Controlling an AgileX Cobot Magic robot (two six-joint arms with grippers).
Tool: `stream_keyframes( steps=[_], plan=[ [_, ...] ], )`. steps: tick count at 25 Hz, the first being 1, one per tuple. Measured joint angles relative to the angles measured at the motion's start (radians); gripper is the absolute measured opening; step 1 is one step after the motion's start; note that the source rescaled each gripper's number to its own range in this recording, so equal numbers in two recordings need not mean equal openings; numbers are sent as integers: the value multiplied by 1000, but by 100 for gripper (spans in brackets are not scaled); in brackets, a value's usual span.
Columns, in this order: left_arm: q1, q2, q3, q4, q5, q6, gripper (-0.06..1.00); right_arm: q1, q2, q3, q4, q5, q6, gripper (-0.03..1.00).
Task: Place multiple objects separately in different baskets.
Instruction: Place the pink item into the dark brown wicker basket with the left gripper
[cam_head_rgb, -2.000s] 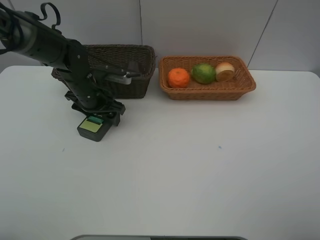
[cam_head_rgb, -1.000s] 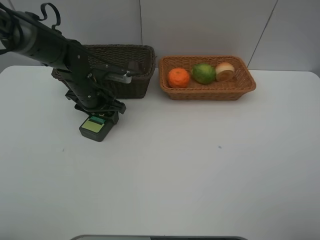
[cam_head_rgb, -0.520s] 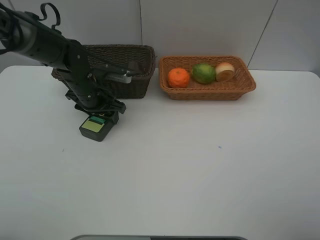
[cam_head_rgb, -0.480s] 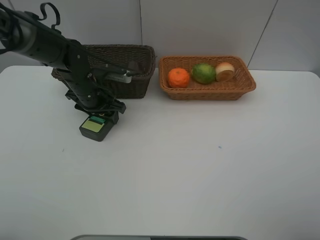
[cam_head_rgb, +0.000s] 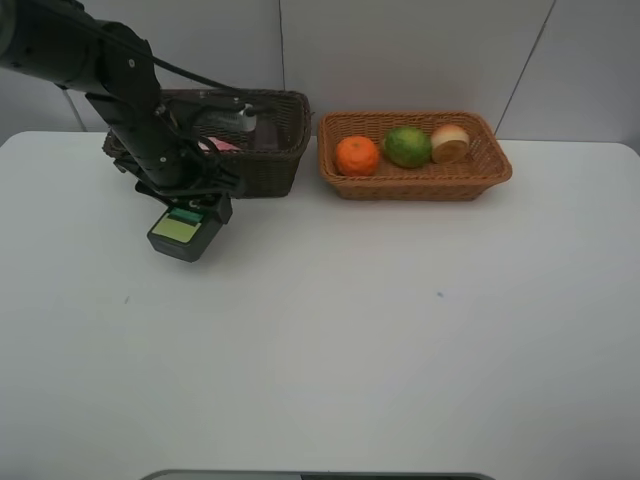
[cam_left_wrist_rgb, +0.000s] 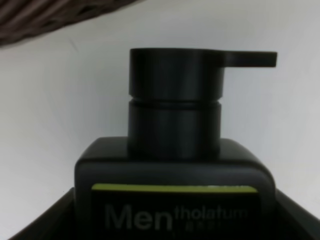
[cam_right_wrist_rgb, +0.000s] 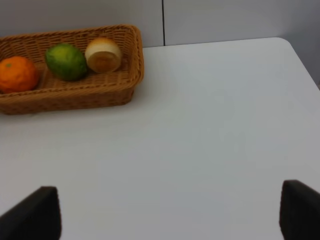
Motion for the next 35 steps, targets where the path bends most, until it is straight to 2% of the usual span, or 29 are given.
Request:
stream_keyframes(
  steps=[7, 11, 17, 22, 29, 35],
  plan=[
    [0, -91, -2, -4, 108, -87, 80, 0, 0, 0, 0, 0, 0, 93],
    [0, -117, -9, -3, 130, -96, 80, 0, 0, 0, 0, 0, 0, 93],
    [0, -118, -155, 17, 157, -90, 80, 0, 0, 0, 0, 0, 0, 93],
    [0, -104, -305, 102, 95, -87, 80, 0, 0, 0, 0, 0, 0, 93],
    [23, 28, -447, 159, 39, -77, 80, 0, 0, 0, 0, 0, 0, 93],
    [25, 135, -495, 350, 7, 19, 80, 0, 0, 0, 0, 0, 0, 93]
  ],
)
